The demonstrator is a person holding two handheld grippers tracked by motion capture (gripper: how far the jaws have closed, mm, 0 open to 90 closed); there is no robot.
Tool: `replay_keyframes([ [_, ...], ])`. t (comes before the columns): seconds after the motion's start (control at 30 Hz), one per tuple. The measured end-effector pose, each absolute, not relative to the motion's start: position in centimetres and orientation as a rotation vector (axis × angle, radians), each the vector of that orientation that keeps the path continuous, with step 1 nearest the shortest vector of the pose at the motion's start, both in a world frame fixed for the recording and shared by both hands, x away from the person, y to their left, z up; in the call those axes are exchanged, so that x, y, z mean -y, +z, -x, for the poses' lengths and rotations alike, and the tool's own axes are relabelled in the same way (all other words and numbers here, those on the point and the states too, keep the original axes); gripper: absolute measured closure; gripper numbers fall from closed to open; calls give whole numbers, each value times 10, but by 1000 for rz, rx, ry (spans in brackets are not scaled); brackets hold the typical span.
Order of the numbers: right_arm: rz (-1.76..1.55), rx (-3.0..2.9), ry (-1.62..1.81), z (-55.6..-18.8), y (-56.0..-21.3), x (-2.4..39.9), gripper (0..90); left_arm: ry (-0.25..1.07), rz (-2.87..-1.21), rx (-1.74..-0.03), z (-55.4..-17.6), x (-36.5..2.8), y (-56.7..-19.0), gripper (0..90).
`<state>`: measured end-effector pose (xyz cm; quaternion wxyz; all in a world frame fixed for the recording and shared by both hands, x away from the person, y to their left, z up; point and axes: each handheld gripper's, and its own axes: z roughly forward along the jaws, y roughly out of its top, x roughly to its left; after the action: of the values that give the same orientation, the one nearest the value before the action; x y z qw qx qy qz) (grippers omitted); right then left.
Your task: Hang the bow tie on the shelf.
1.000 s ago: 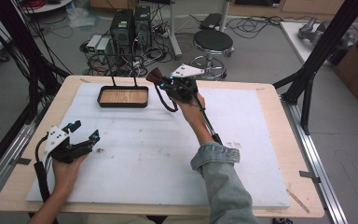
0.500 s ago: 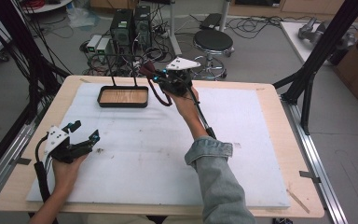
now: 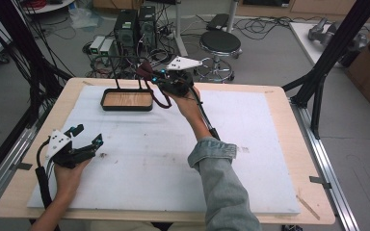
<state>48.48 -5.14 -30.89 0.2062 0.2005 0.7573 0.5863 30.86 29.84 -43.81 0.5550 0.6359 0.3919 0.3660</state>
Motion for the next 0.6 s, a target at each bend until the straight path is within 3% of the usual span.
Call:
replay_keyframes([
  [0.6, -564, -2090, 1668, -499, -305, 43, 773, 863, -1506, -925, -308, -298, -438, 201],
])
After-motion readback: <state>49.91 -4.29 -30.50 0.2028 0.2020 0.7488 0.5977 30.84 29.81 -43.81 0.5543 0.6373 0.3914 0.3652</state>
